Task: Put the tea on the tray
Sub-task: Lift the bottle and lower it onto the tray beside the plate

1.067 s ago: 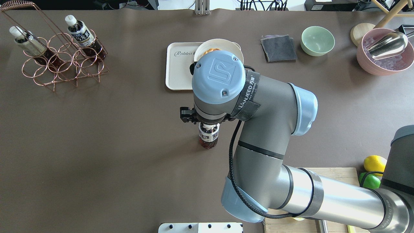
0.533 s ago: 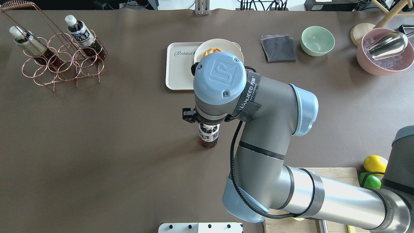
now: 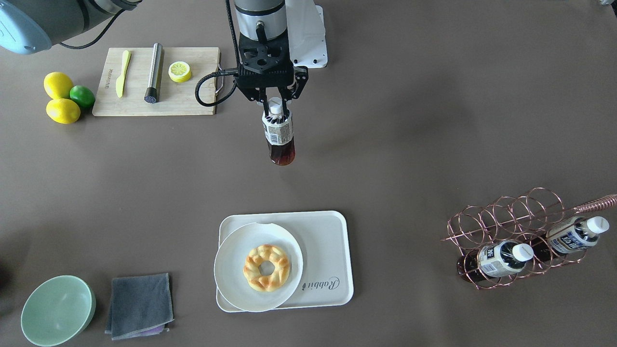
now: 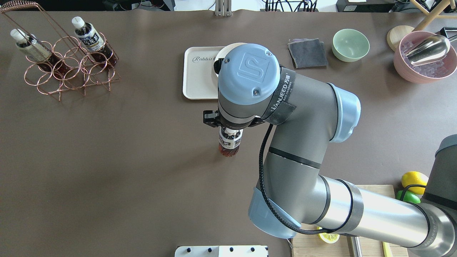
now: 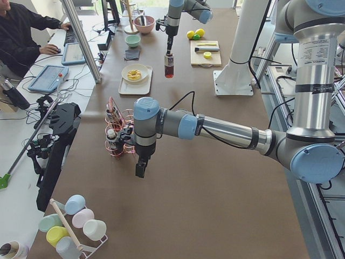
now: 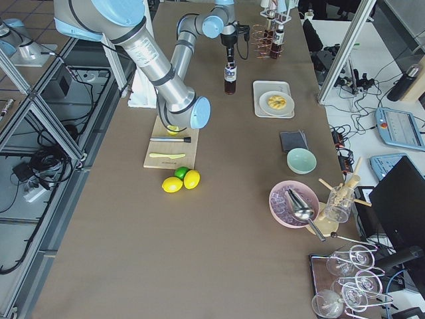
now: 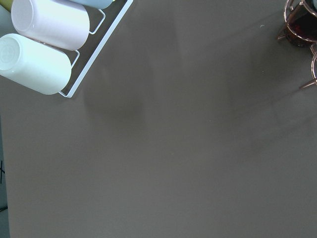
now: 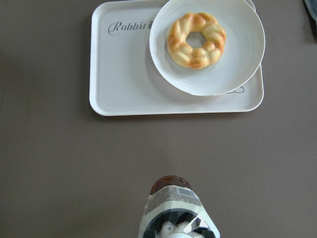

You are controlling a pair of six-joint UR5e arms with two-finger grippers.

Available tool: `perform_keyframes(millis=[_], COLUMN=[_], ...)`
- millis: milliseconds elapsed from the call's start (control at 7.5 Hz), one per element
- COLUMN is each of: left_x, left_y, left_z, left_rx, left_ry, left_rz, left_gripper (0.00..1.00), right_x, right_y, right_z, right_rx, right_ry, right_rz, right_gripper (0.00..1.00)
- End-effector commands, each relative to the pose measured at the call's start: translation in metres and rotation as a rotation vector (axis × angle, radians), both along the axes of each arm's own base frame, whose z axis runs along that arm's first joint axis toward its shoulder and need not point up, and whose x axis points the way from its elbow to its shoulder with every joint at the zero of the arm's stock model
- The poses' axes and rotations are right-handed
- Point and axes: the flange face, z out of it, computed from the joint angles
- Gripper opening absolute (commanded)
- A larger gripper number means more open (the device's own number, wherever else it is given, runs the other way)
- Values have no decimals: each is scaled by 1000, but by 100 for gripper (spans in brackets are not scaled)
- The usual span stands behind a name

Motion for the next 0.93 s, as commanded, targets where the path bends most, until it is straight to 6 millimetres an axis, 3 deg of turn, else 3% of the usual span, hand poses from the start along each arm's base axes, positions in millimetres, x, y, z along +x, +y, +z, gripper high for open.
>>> perform_keyframes(millis=[0,267,400,533,800], left_x=[0,1,0,1,1], left_y=[-1,-1,-1,-1,-6], left_z=[-2,-1,2,3,4], left_rx=[3,0,-6,-7,-10], left_ry=[7,7,5,5,5], left_rz=[0,1,0,1,1], left_gripper=[98,98,98,98,98], right_x=[-16,-39,-61,-69,-81], right_y=[-89,-146,-173,-192,-215], right_z=[-51,-50,-71,-84,-61], right_rx=[-35,-10,-19,-26,-3], right_ry=[58,41,49,54,43], right_rz=[-13,-7,1,11,14], right_gripper=[0,0,0,0,0])
